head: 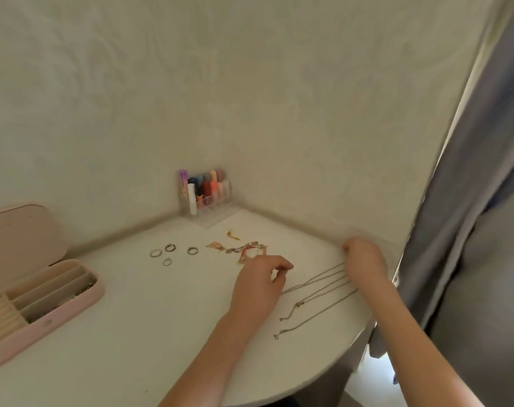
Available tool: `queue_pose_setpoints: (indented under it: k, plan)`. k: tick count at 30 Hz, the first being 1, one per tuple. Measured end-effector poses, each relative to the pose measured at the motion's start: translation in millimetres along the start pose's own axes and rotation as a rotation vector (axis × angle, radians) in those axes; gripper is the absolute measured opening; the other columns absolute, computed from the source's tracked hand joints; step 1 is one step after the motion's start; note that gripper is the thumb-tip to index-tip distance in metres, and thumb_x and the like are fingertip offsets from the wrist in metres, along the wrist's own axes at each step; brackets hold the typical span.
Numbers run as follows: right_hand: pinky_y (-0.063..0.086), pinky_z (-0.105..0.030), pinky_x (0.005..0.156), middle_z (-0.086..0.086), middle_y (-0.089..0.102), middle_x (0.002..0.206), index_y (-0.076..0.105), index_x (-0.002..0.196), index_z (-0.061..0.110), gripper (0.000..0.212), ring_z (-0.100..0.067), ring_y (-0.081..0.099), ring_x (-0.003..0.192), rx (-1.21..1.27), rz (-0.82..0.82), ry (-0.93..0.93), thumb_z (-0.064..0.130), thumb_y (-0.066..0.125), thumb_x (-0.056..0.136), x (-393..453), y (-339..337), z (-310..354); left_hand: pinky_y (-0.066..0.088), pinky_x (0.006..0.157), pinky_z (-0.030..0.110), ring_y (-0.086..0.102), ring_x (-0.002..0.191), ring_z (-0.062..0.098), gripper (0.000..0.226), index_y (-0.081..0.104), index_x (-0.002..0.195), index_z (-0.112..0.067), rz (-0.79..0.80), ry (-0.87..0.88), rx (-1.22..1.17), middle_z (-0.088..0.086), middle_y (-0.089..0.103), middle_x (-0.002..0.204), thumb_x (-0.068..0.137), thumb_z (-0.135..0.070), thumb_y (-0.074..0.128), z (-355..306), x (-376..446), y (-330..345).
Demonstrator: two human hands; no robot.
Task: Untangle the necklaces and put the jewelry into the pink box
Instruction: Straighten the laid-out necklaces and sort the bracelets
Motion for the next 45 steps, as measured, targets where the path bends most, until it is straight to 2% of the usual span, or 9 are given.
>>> queue_pose_setpoints:
  k: [12,18,23,27,30,33,35,41,45]
  plan:
    - [0.044,-0.031,0.086,-0.013,0.058,0.117,0.055,0.121,0.01,0.045,-0.029,0.054,0.108,-0.094,-0.016,-0.061,-0.011,0.04,0.084,1.6,3.2,24.9,0.046,0.09,0.023,0.056,0.099,0.002,0.022,0.071,0.101,-0.025,-0.003,-0.013,0.078,-0.015,0.067,0.103,0.09,-0.012,0.056,10.7,1.3,3.6]
    - [0.038,-0.028,0.069,-0.014,0.047,0.111,0.055,0.117,0.01,0.053,-0.026,0.05,0.085,0.211,0.01,-0.213,-0.016,0.032,0.077,-12.1,4.7,70.2,0.049,0.089,0.028,0.059,0.1,0.004,0.023,0.07,0.103,-0.022,-0.047,-0.091,-0.031,-0.014,0.067,0.101,0.086,-0.009,0.061,18.1,3.0,-1.4]
    - [0.041,-0.023,0.064,-0.002,0.051,0.086,0.063,0.104,0.018,0.048,-0.018,0.053,0.075,0.527,0.104,-0.444,-0.015,0.038,0.08,-38.6,-4.4,147.8,0.041,0.083,0.009,0.058,0.104,0.003,0.039,0.053,0.125,-0.018,-0.092,-0.289,-0.263,-0.006,0.062,0.115,0.088,-0.019,0.064,30.2,3.4,-12.1]
    - [0.046,-0.021,0.056,-0.004,0.055,0.086,0.063,0.098,0.023,0.044,-0.022,0.061,0.08,0.714,0.213,-0.488,-0.011,0.039,0.083,-54.2,-4.8,173.4,0.046,0.074,0.011,0.063,0.082,-0.008,0.017,0.056,0.112,-0.025,-0.071,-0.347,-0.457,-0.011,0.071,0.086,0.095,-0.024,0.052,34.1,0.9,-12.8]
    - [0.049,-0.02,0.047,-0.007,0.059,0.087,0.063,0.096,0.021,0.036,-0.017,0.057,0.071,0.813,0.243,-0.455,-0.009,0.044,0.087,-54.8,-8.2,170.9,0.051,0.081,0.027,0.069,0.082,0.009,0.022,0.065,0.104,-0.013,-0.099,-0.352,-0.522,-0.001,0.074,0.077,0.097,-0.025,0.049,38.5,1.7,-16.5]
    - [0.058,-0.031,0.061,-0.004,0.064,0.086,0.062,0.094,0.022,0.034,-0.019,0.063,0.08,0.808,0.222,-0.47,-0.008,0.048,0.086,-55.7,-9.2,167.1,0.047,0.056,0.015,0.062,0.061,0.013,0.027,0.067,0.085,-0.007,-0.085,-0.433,-0.638,0.004,0.065,0.065,0.098,-0.02,0.047,40.8,0.3,-12.4]
    - [0.058,-0.03,0.068,-0.001,0.067,0.091,0.062,0.095,0.024,0.034,-0.013,0.065,0.083,0.833,0.227,-0.475,-0.006,0.051,0.086,-57.5,-6.2,166.5,0.04,0.046,0.015,0.048,0.05,0.009,0.03,0.061,0.074,-0.013,-0.078,-0.482,-0.685,-0.001,0.055,0.059,0.099,-0.019,0.045,41.4,-2.3,-10.8]
    - [0.048,-0.009,0.065,0.011,0.065,0.09,0.068,0.096,0.016,0.009,0.005,0.062,0.073,0.811,0.184,-0.422,0.016,0.061,0.09,-54.3,5.4,162.7,0.033,0.05,0.021,0.038,0.048,0.007,0.028,0.06,0.078,-0.009,-0.183,-0.438,-0.652,-0.007,0.044,0.053,0.099,-0.02,0.046,48.4,-3.0,-25.4]
    - [0.056,-0.026,0.062,-0.005,0.069,0.077,0.068,0.082,0.007,0.028,-0.01,0.064,0.062,0.837,0.327,-0.39,0.02,0.049,0.097,-65.5,24.3,168.4,0.039,0.054,0.01,0.051,0.055,-0.001,0.026,0.062,0.083,-0.008,-0.293,-0.328,-0.462,-0.007,0.056,0.063,0.099,-0.018,0.044,42.8,-3.8,-41.3]
Point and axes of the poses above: each hand's wrist, its own x-axis towards the middle knuckle, its own y-axis out of the palm, z = x × y, the point moved 10 cm from there along x, towards the middle knuckle
